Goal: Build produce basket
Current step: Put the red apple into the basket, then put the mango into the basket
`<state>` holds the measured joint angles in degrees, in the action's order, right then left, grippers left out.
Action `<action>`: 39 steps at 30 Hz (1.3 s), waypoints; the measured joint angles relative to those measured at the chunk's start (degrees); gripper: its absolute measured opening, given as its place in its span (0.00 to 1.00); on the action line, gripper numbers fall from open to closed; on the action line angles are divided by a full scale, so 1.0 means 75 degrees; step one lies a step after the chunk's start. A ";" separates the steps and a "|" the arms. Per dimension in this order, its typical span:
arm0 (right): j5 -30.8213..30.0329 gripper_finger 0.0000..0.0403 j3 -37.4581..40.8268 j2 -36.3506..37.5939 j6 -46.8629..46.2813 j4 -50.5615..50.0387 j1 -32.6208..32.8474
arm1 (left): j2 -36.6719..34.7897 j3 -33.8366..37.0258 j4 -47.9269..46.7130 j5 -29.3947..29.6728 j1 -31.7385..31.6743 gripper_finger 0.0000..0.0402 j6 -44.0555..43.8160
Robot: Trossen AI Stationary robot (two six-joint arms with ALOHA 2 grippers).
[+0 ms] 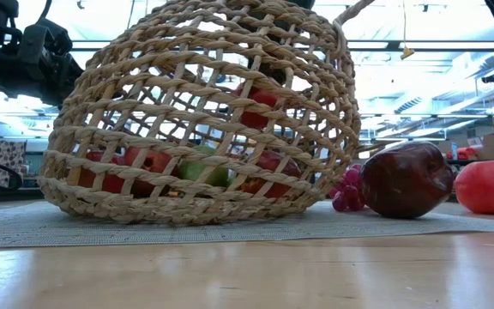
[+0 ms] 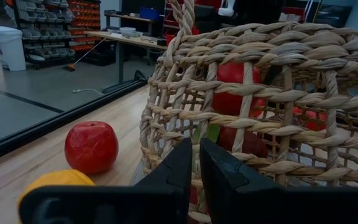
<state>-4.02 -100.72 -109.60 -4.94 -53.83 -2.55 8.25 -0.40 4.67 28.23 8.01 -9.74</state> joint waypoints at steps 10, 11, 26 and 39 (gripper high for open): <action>0.0115 0.98 -0.0281 0.0214 0.0057 0.0014 -0.0079 | 0.0000 0.0000 0.0000 0.0000 -0.0003 0.08 -0.0003; 0.0113 0.98 -0.0423 0.0295 0.0009 -0.0120 -0.0068 | 0.0000 -0.0003 0.0000 0.0000 0.0000 0.08 0.0003; -0.1215 0.93 0.0158 0.2531 -0.1384 -0.1591 0.1145 | 0.0000 -0.0003 0.0000 -0.0002 -0.0002 0.08 0.0000; -0.1456 0.88 0.3117 0.5284 -0.4437 -0.1635 0.2802 | 0.0000 -0.0001 0.0000 0.0000 -0.0002 0.10 -0.0003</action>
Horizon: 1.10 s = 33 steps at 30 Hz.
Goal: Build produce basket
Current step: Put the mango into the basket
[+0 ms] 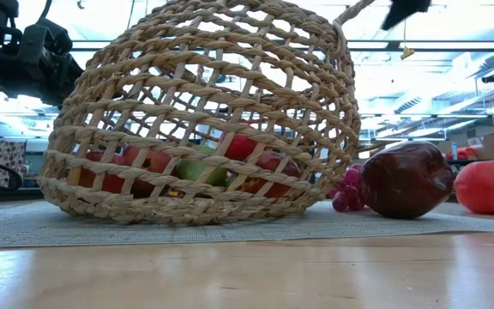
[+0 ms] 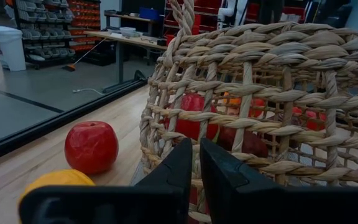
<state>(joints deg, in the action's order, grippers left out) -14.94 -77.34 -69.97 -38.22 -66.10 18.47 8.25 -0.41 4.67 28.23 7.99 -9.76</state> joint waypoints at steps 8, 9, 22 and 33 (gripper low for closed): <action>0.0572 0.86 0.1310 0.0276 -0.1637 -0.0050 0.0876 | 0.0000 -0.0002 0.0000 0.0000 0.0002 0.08 0.0000; 0.0668 0.86 0.1396 0.0155 -0.1731 -0.0103 0.0957 | 0.0000 -0.0001 0.0000 0.0000 -0.0001 0.08 0.0003; 0.0437 0.86 0.1489 -0.0249 -0.3527 -0.1117 0.1973 | 0.0000 0.0001 0.0000 0.0000 -0.0001 0.09 0.0000; 0.0497 0.86 0.2075 -0.0284 -0.6159 -0.0364 0.3400 | 0.0000 0.0001 0.0000 0.0000 0.0002 0.10 0.0000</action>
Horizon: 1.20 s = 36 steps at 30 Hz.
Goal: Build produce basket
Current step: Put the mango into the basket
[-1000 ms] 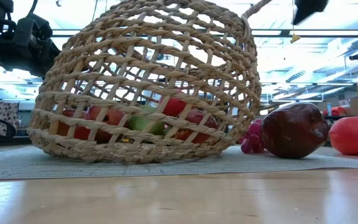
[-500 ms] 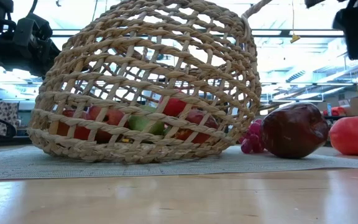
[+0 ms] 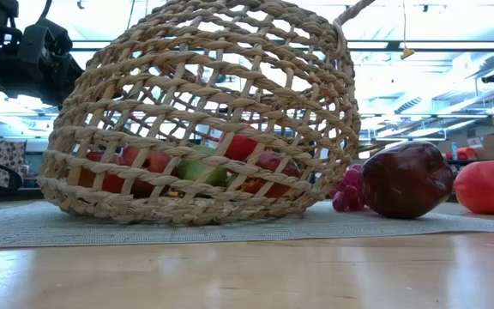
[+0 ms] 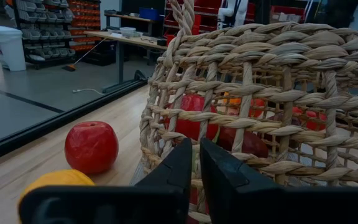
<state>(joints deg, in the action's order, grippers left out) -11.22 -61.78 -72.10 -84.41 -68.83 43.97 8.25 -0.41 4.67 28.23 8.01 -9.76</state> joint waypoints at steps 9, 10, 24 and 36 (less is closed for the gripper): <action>0.1090 0.86 0.1247 0.0000 -0.4943 0.1390 0.0800 | 0.0000 -0.0003 0.0000 0.0000 -0.0002 0.08 0.0002; 0.1106 0.86 0.1388 0.0000 -0.5347 0.1452 0.0853 | 0.0000 -0.0001 0.0001 -0.0001 -0.0002 0.08 0.0003; 0.1383 0.86 0.1993 -0.0744 -0.6346 0.1854 0.0440 | -0.0001 -0.0001 0.0001 0.0000 0.0000 0.09 0.0003; 0.1488 0.86 0.1990 -0.1664 -0.6274 0.2089 0.0440 | -0.0002 -0.0002 0.0006 0.0000 -0.0001 0.10 0.0003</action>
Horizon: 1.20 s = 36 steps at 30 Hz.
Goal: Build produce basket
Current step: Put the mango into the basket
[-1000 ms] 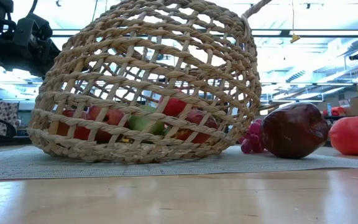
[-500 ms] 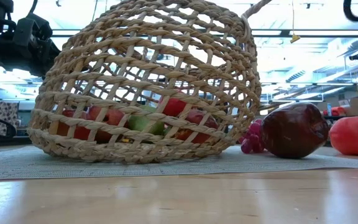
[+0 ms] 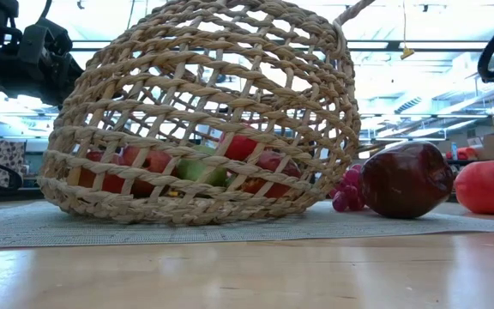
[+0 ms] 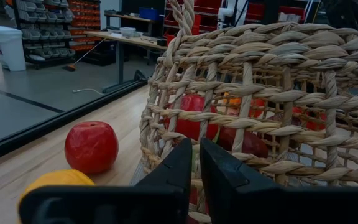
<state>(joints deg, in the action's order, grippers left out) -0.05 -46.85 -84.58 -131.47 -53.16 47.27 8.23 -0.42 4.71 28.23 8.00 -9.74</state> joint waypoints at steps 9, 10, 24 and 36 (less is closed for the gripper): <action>0.0152 0.86 -0.0004 -0.0503 0.0360 0.0568 0.0032 | 0.0000 0.0002 0.0000 0.0000 -0.0001 0.08 -0.0003; 0.0160 0.86 -0.0006 -0.0563 0.0409 0.0597 0.0036 | 0.0000 0.0002 0.0000 0.0000 -0.0002 0.08 -0.0003; 0.0557 0.75 -0.0003 -0.0720 0.1008 0.0497 0.0052 | 0.0002 0.0002 0.0000 0.0000 0.0000 0.09 -0.0001; -0.0390 0.68 -0.0471 0.0131 0.1356 -0.0616 0.0024 | 0.0001 0.0002 0.0001 0.0000 -0.0001 0.10 -0.0003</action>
<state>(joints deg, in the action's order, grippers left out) -2.98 -50.39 -83.60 -121.30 -57.78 47.44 8.24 -0.41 4.72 28.23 7.99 -9.76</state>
